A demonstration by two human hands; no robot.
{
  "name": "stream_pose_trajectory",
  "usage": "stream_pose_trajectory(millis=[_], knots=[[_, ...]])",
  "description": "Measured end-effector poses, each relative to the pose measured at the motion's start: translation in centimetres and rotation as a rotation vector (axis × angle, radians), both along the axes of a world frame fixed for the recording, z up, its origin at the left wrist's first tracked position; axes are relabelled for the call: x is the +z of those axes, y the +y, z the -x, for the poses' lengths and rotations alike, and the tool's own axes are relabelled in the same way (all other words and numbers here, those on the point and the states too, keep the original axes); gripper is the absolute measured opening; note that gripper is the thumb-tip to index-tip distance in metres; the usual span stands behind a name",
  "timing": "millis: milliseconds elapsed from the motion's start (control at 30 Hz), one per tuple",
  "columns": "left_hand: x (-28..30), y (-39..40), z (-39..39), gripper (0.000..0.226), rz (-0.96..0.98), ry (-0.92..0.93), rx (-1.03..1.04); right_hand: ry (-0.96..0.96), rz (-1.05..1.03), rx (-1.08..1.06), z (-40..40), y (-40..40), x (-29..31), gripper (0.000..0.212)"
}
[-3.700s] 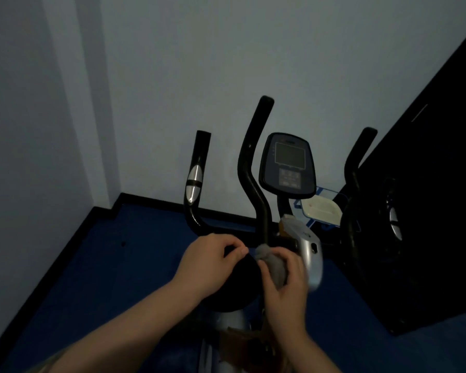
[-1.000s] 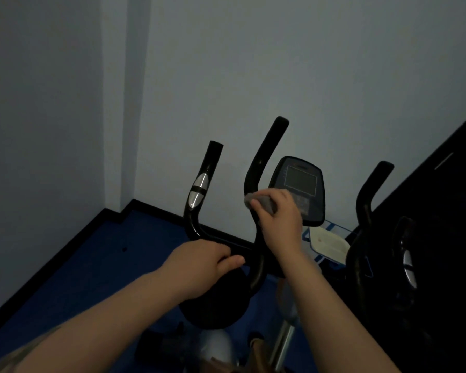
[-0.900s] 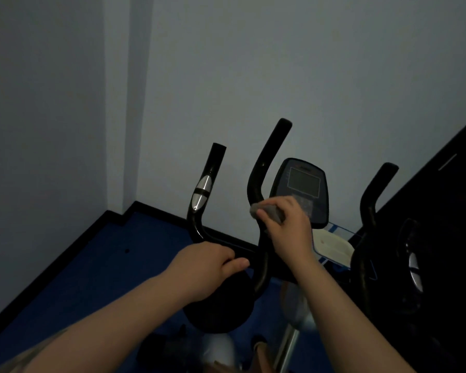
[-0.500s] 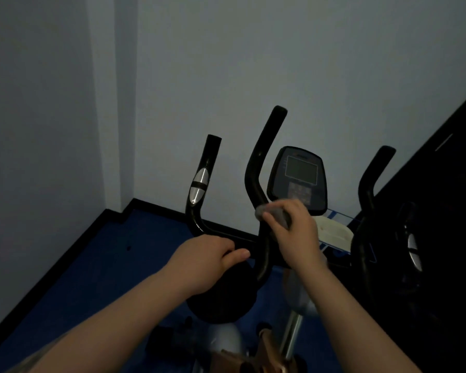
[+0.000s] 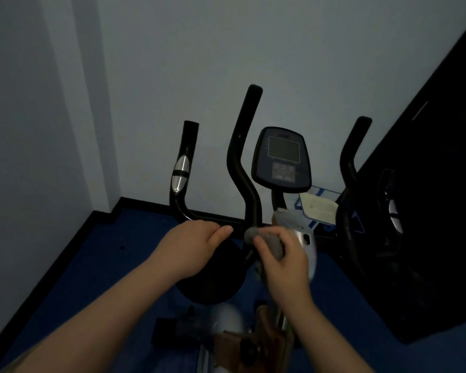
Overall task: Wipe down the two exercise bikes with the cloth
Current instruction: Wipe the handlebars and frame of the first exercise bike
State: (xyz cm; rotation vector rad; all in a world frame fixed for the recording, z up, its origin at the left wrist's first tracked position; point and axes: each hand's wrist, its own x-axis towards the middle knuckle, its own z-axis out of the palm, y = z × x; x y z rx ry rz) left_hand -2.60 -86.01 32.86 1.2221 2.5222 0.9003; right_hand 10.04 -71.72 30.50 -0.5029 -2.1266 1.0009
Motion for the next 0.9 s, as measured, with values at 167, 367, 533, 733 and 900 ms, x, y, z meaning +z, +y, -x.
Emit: stream_pose_trajectory(millis=[167, 367, 533, 733, 900], knots=[[0.1, -0.1, -0.1, 0.051, -0.012, 0.005, 0.013, 0.040, 0.106, -0.090, 0.0, -2.2, -0.9, 0.004], [0.1, -0.3, -0.6, 0.046, -0.012, 0.061, 0.039, 0.084, 0.180, -0.045, -0.2, -2.5, -0.5, 0.009], [0.0, -0.4, -0.7, 0.046, -0.012, 0.077, 0.052, 0.109, 0.261, -0.042, -1.2, -5.6, -2.0, 0.009], [0.0, -0.4, -0.7, 0.044, -0.008, 0.082, 0.053, 0.148, 0.330, -0.145, 1.2, -2.5, 0.5, 0.007], [-0.1, -0.4, -0.8, 0.045, -0.014, 0.099, 0.055, 0.111, 0.153, -0.123, 0.4, -4.1, -0.9, 0.029]])
